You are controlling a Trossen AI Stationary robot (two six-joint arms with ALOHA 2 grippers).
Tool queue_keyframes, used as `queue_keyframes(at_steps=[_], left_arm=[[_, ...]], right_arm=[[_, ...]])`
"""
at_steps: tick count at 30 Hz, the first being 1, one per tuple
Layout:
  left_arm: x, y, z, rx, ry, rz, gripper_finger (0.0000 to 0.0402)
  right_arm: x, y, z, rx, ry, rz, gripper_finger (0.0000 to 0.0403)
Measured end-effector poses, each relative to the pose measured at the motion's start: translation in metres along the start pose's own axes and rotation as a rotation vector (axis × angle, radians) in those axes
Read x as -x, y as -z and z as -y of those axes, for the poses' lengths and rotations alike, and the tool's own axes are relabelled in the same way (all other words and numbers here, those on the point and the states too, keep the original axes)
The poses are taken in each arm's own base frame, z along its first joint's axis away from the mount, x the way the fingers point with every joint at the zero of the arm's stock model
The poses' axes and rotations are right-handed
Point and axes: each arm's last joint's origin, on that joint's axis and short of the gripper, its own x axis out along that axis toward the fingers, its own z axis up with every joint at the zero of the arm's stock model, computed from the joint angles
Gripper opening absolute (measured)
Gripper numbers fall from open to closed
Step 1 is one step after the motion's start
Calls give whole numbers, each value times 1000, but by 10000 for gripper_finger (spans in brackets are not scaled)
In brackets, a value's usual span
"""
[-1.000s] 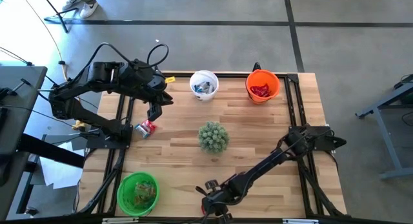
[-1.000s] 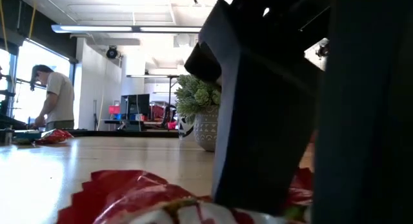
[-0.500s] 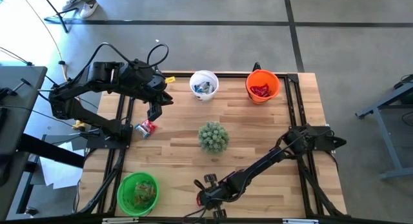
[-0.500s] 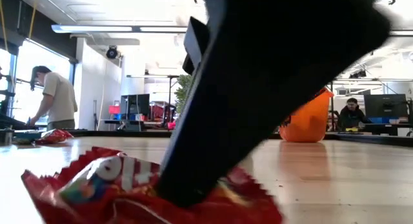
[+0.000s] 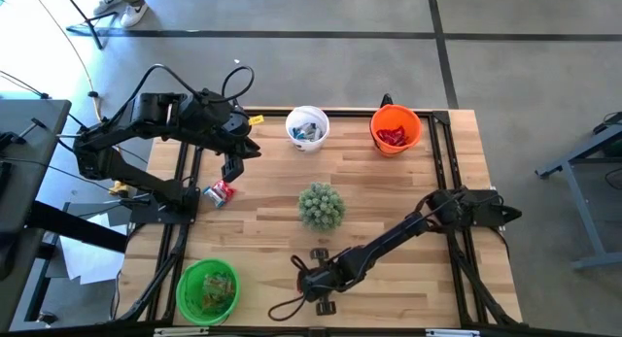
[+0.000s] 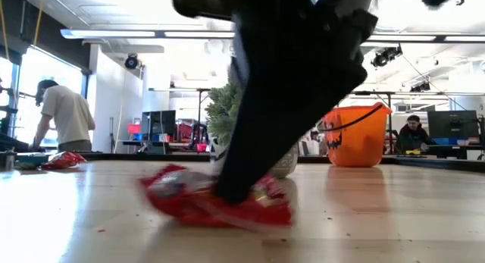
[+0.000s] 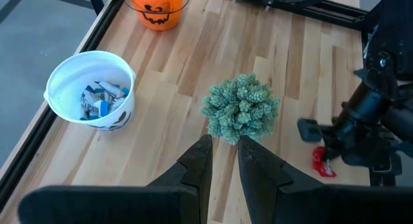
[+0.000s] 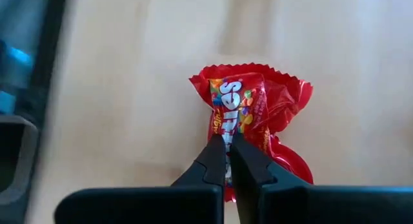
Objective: Sort candy
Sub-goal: Put the red candy into the orange bucket
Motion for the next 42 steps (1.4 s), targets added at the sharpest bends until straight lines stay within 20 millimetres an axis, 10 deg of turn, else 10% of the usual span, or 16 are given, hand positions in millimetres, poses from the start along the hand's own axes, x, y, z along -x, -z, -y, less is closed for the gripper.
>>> queue_keyframes(at_steps=[26, 42], left_arm=[[0, 0, 0, -50, -11, 2, 62], [0, 0, -2, -76, -73, 10, 62]], right_arm=[[187, -42, 87, -184, 651, 380, 2], [258, 19, 189, -481, 1087, -45, 2]])
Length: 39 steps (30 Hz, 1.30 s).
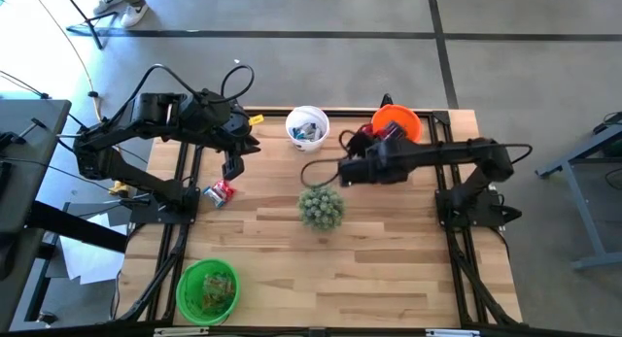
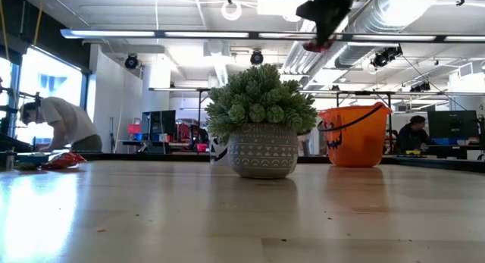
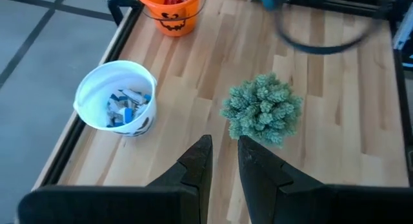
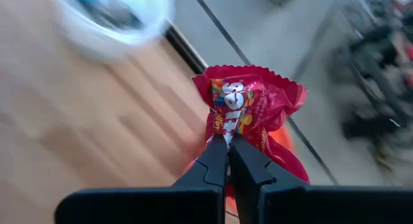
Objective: Sort candy
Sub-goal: Put the red candy into the orange bucket
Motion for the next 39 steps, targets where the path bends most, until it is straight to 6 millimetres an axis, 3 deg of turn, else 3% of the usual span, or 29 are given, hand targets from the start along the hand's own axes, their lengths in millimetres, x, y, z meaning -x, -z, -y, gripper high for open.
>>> queue_keyframes(at_steps=[7, 23, 31, 39], left_arm=[[0, 0, -1, 1, -47, 4, 62], [0, 0, -2, 27, -56, 5, 62], [0, 0, -2, 30, -67, 7, 62], [0, 0, -3, 54, -113, 13, 62]], right_arm=[[-30, -7, 33, 42, 54, -143, 2], [-102, -13, 110, -74, 49, -434, 2], [-121, -10, 132, -74, -54, -526, 2], [-132, -11, 141, -73, -186, -527, 9]])
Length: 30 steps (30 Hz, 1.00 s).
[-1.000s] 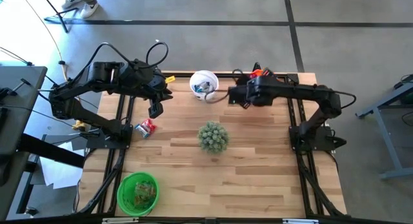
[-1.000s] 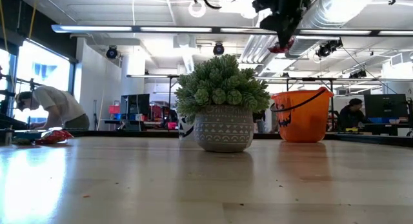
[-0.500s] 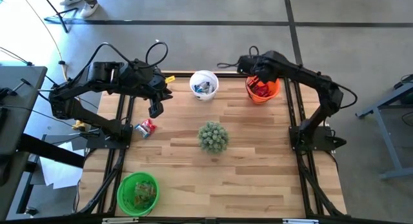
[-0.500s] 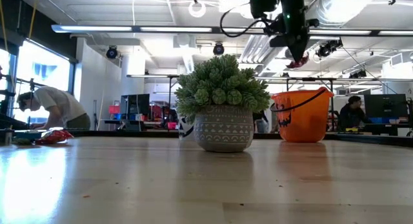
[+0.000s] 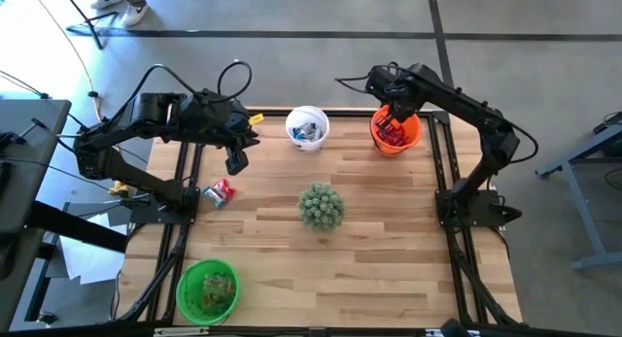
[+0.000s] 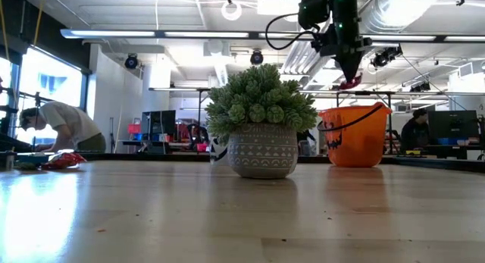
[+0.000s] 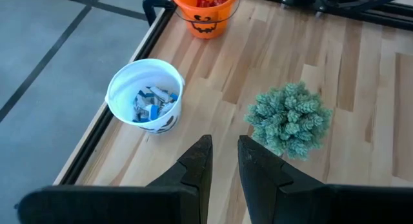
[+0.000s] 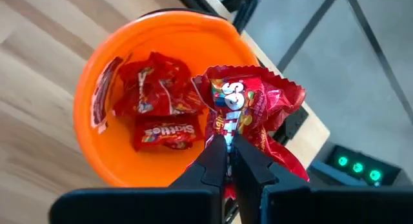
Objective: Sort candy
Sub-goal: Put the red candy into the orange bucket
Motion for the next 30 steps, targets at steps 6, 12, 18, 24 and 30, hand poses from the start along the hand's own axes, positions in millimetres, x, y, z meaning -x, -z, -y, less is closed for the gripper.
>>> queue_keyframes(at_steps=[6, 12, 18, 24, 30], left_arm=[[0, 0, 0, 4, -1, 0, 62], [0, 9, -3, 127, -63, -81, 62], [-6, 39, 4, 207, -59, -360, 62], [-32, 93, 15, 109, -31, -574, 62], [-56, 151, 14, -142, 32, -767, 62]], right_arm=[[0, -1, -1, 63, -52, -3, 63], [0, 3, -2, 60, -104, -43, 115], [6, 4, -20, 119, -274, -33, 122], [14, 5, -36, 201, -292, 20, 122], [16, 6, -41, 207, -295, 26, 122]])
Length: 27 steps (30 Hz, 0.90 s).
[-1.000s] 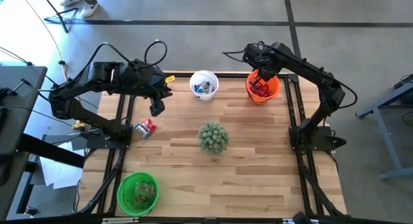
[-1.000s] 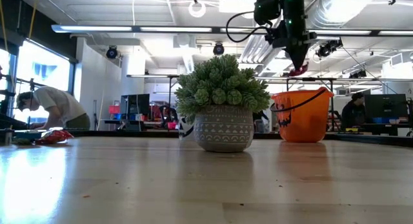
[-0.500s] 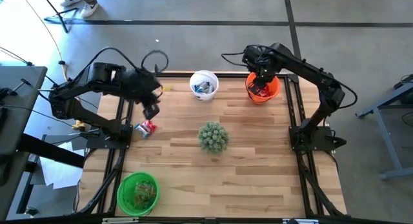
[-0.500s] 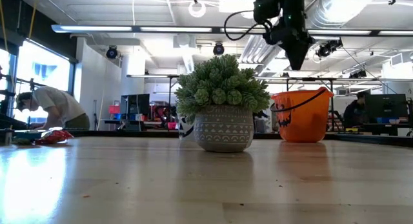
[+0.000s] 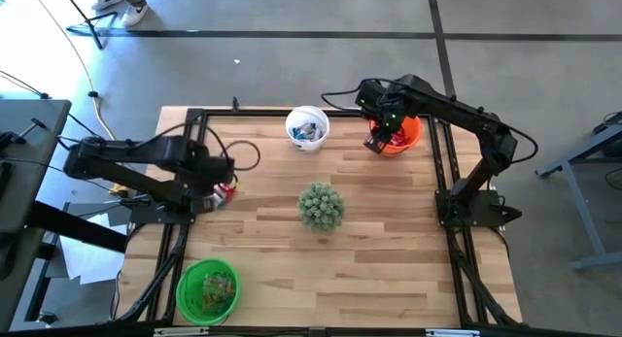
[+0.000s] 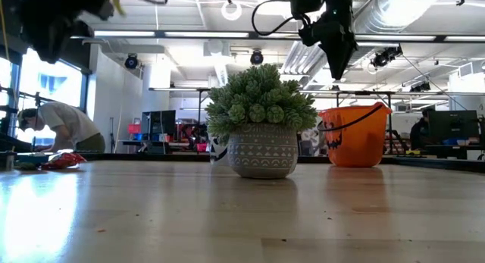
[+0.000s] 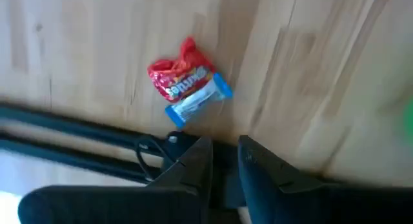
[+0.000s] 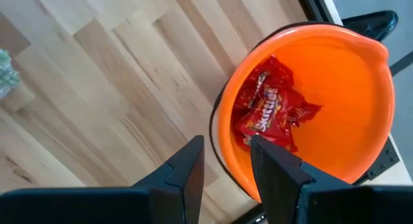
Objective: Sort candy
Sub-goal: Put the red candy into the orange bucket
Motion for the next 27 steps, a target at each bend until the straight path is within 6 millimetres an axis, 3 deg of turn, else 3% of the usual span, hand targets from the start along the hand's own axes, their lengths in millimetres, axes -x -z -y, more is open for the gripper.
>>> queue_keyframes(at_steps=[6, 15, 21, 27], left_arm=[[-41, 20, -2, -363, -9, -85, 62], [-90, 12, 5, -751, -3, -26, 62], [-101, -4, 1, -771, -80, 87, 62], [-121, 4, -9, -717, -53, 1, 62]], right_arm=[[0, 0, 0, -76, 1, 1, 122], [0, 0, 0, -197, 0, 1, 122], [0, 0, 0, -271, -15, -1, 122], [1, 0, -6, -305, -39, -5, 122]])
